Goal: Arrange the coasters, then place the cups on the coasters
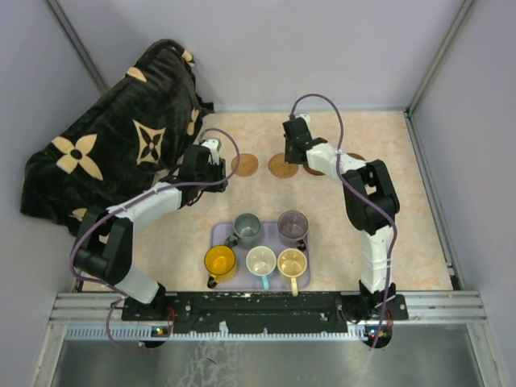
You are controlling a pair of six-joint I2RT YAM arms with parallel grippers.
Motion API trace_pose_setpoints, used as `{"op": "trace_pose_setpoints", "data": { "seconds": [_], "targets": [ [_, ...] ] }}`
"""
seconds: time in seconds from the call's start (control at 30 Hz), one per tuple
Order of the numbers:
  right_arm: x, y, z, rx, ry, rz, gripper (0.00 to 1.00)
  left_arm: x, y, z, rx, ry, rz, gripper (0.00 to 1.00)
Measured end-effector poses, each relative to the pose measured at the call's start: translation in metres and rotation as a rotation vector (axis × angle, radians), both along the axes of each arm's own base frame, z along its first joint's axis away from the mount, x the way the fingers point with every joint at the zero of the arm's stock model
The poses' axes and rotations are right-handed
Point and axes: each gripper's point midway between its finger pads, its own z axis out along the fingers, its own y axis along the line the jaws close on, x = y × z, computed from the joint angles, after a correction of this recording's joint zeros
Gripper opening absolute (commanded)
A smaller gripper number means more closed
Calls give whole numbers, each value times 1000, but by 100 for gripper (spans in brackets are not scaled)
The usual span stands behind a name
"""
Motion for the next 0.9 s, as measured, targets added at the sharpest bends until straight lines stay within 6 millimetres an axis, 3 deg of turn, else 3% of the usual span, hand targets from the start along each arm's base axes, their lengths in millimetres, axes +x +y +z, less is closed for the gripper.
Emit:
{"op": "trace_pose_setpoints", "data": {
  "seconds": [0.4,0.9],
  "targets": [
    [-9,18,-33,-7,79,52,0,-7,8,-9,7,16,42,49],
    [-7,35,-37,12,83,86,0,-4,14,-9,0,17,74,50]
  ]
}}
